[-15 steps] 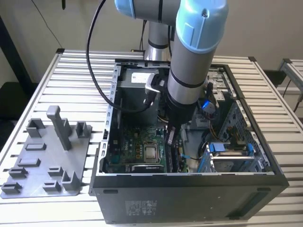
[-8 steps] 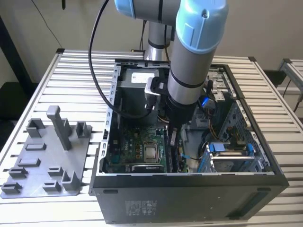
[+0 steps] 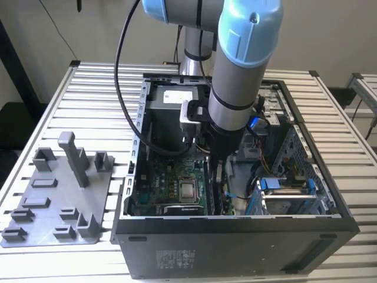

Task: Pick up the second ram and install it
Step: 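Press down the second ram until it locks into place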

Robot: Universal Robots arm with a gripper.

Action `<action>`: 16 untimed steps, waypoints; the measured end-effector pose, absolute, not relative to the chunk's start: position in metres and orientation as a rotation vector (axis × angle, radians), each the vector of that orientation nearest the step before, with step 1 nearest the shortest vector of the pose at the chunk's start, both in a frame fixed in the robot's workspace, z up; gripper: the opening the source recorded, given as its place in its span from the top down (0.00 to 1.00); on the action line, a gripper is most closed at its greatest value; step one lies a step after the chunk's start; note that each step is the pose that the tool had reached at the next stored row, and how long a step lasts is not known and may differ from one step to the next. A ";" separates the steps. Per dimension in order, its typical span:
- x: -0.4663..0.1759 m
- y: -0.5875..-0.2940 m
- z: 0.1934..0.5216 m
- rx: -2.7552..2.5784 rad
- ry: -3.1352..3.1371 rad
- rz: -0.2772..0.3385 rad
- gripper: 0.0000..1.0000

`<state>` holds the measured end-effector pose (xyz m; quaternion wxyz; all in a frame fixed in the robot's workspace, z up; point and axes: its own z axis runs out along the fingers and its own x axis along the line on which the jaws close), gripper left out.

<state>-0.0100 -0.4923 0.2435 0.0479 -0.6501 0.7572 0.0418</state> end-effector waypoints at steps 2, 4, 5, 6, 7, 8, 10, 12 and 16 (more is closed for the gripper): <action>-0.010 -0.492 0.243 -2.024 2.274 0.130 0.89; -0.010 -0.492 0.242 -2.067 2.237 0.133 0.89; -0.010 -0.492 0.242 -2.088 2.219 0.134 0.89; -0.010 -0.492 0.242 -2.108 2.201 0.135 0.89; -0.010 -0.492 0.242 -2.124 2.186 0.136 0.89; -0.010 -0.492 0.242 -2.128 2.182 0.137 0.89; -0.010 -0.492 0.242 -2.129 2.182 0.137 0.89; -0.010 -0.492 0.241 -2.128 2.181 0.137 0.89; -0.009 -0.492 0.234 -2.129 2.182 0.137 0.89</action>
